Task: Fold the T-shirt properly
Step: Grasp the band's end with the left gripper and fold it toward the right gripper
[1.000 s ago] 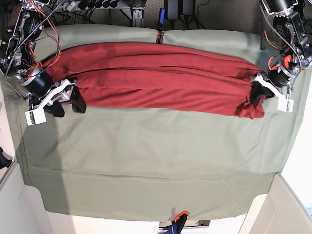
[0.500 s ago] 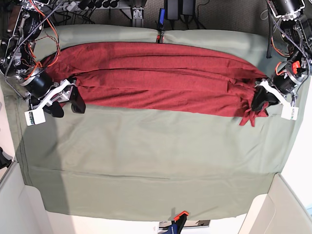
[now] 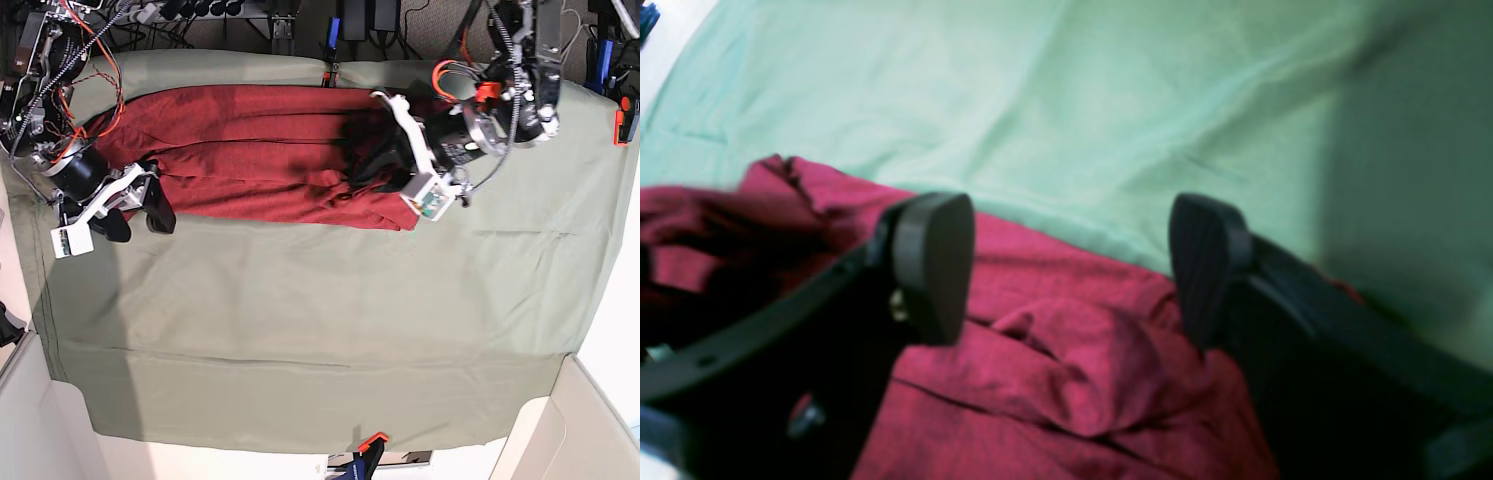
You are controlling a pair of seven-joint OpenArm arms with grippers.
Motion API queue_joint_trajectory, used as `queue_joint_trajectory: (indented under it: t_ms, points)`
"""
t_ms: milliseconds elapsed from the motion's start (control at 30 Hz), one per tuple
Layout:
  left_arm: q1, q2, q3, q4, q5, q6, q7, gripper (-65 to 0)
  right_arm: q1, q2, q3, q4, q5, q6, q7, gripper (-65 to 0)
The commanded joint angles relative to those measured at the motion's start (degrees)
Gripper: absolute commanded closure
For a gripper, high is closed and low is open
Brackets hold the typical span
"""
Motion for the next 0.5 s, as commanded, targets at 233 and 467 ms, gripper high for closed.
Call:
queue_joint_trajectory:
  t_ms: [233,467]
  points:
    - [-4.9,5.3,3.1,-8.0,0.2,-0.3,-2.7,0.0,0.6,1.4,0.1,1.0,1.3,0.1,-1.0,-44.7]
    - [-5.0,6.2,6.2,-8.8,-1.2,-0.3,-2.9,-11.5,0.6,6.3,2.7,1.0,0.2,-2.2,-2.0,-44.7]
